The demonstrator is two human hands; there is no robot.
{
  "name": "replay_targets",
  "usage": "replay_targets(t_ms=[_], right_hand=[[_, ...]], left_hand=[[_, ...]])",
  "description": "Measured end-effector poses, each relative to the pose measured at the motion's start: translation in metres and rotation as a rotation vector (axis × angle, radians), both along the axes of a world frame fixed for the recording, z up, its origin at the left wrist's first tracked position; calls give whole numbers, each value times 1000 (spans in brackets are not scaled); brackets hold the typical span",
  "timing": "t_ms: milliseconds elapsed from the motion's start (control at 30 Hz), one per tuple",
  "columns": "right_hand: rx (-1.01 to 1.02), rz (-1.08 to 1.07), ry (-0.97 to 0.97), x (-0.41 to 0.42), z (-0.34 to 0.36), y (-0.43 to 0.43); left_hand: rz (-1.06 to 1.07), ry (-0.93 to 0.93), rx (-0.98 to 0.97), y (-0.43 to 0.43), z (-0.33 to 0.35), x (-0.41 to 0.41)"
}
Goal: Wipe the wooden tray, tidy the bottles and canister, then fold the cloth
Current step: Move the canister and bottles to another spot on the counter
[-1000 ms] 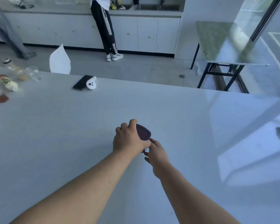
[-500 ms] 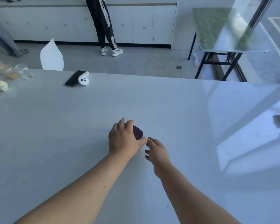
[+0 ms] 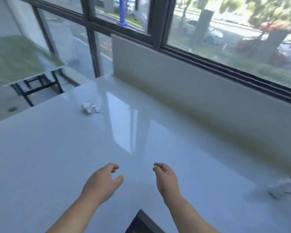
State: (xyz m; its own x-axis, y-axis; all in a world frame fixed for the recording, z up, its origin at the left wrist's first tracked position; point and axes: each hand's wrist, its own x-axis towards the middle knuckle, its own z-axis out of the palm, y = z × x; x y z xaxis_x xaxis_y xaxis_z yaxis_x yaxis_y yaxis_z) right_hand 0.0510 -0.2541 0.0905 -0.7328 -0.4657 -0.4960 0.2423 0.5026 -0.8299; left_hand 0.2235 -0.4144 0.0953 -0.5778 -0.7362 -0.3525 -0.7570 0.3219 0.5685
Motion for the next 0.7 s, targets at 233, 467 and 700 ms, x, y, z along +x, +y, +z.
replay_targets(t_ms=[233,467,700], right_hand=[[39,-505,16,-129,-12,240],[-40,-871,-87,-228,-44,387],[-347,-1009,-442,-303,-62,414]], left_hand=[[-407,68,142,181,0,-232],[-497,142,391,339,-16,-379],[-471,239,375,426,-27,-483]])
